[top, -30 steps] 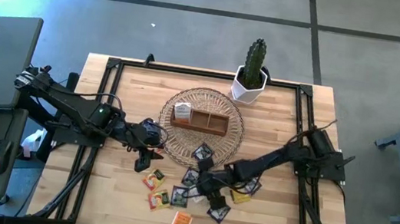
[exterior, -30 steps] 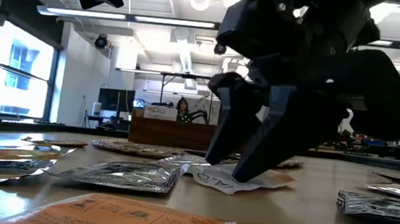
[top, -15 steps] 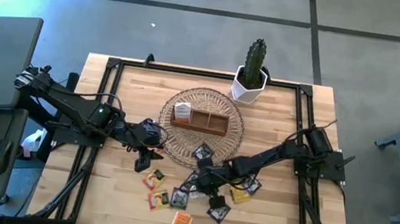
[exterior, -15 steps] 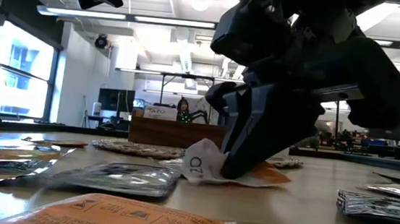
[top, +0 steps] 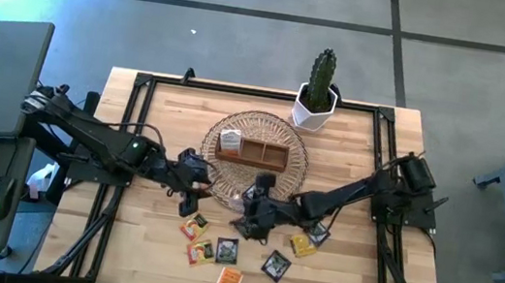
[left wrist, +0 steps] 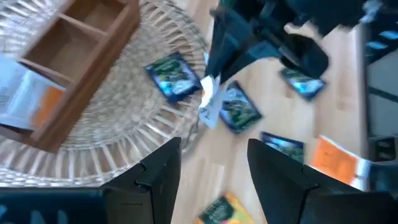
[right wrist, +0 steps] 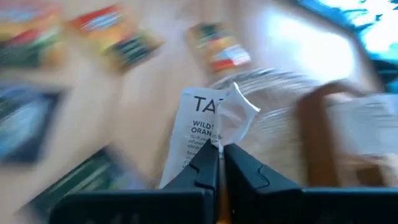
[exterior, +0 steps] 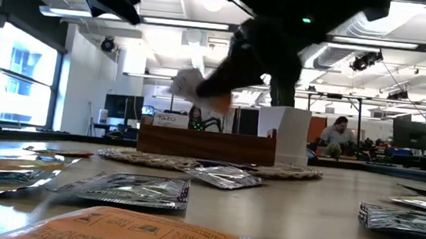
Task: Pick & Place Tea
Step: Put the orange tea pack into the left section of the wooden organizer
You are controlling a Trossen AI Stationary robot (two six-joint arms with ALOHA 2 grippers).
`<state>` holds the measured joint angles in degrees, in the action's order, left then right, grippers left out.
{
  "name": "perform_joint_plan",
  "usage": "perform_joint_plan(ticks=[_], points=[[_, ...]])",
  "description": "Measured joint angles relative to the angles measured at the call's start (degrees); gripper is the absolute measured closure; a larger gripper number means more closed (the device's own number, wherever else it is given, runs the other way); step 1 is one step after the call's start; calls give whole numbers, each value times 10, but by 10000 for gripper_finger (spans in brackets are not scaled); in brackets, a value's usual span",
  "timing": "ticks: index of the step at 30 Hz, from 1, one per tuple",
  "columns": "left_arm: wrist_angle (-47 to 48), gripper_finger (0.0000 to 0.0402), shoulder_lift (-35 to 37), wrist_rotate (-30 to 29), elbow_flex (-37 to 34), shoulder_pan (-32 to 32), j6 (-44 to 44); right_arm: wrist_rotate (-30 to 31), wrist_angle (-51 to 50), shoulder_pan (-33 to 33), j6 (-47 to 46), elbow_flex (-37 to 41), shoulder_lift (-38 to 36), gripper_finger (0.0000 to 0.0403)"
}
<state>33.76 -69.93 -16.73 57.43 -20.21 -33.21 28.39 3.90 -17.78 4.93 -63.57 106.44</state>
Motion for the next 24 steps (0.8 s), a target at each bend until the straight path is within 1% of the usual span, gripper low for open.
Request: perform_joint_plan(ticks=[2,5,8,13,16,19,24], points=[[6,220,-13,-17,0,0,10,7,16,10,-5,0,0,397],[1,220,-37,-35,0,2,19,7,45,20,-14,0,0,387],[-3,220,-57,-46,-1,5,19,-5,84,21,1,0,-1,380],[-14,220,-83,-56,0,24,10,-8,128,20,39,0,-1,395],[-15,220,-87,-42,0,38,10,-8,132,20,43,0,-1,397],[-21,220,-89,-16,0,49,13,0,133,21,44,0,-1,387],[-49,223,-89,-5,0,48,35,2,137,21,65,0,-1,382]])
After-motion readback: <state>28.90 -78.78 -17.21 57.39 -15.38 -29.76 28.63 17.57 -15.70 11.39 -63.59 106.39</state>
